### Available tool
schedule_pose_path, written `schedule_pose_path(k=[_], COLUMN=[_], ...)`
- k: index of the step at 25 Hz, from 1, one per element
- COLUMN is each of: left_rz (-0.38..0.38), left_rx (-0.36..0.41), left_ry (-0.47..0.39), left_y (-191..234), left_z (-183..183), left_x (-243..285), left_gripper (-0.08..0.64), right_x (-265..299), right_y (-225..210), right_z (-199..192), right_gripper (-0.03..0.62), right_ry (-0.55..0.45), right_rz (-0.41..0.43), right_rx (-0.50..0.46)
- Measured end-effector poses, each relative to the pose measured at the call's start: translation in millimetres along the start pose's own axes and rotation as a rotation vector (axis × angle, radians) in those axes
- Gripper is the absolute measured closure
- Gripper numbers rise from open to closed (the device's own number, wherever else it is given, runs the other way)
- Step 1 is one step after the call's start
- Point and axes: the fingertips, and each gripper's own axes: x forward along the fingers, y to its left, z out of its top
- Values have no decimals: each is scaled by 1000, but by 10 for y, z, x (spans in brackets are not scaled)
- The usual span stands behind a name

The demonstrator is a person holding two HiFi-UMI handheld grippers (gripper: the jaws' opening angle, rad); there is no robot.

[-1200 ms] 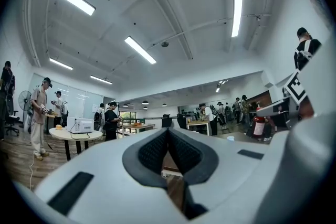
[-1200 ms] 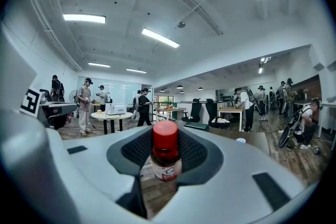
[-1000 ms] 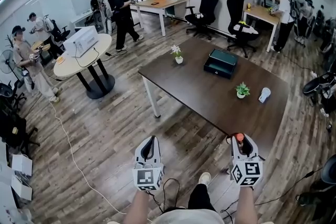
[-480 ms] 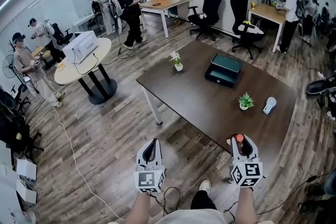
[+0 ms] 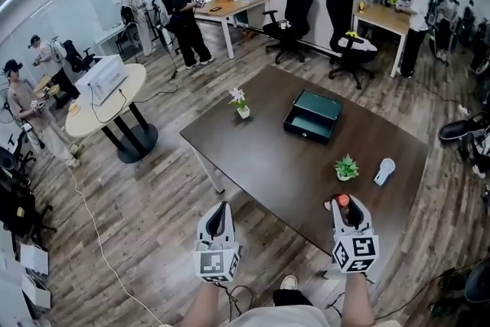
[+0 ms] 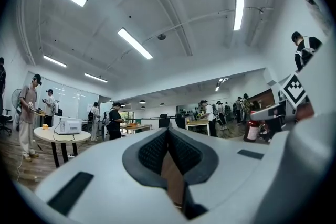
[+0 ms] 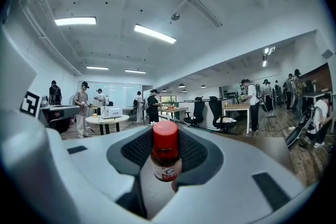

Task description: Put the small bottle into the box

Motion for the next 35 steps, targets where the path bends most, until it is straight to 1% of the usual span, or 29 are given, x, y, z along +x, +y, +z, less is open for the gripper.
schedule_pose_path(k=[5, 10, 15, 19, 24, 30, 35], left_rz=[-7, 3, 11, 22, 4, -15, -61], left_rx=[9, 7, 22, -4, 3, -3, -9], left_ry=[6, 15, 20, 12, 24, 21, 10], left_y=[-140, -231, -291, -336, -393, -247, 37], left_z=[-18, -69, -85, -118, -170, -291, -390], left_x=[326, 566, 828, 1030, 1297, 1614, 2020], left_gripper=[558, 558, 558, 558, 558, 558, 558], right_x=[176, 363, 566, 711, 854, 1175, 1585], right_y=[-234, -465, -651, -831, -988, -989, -895], right_z=[22, -18, -26, -62, -107, -120, -84], right_gripper=[449, 450, 449, 449, 450, 449, 449], right_ry=[3, 9, 1, -11, -4, 1, -18], right_rz=[0, 4, 15, 17, 2, -14, -58], right_rx=[2, 12, 28, 34, 50, 39, 29])
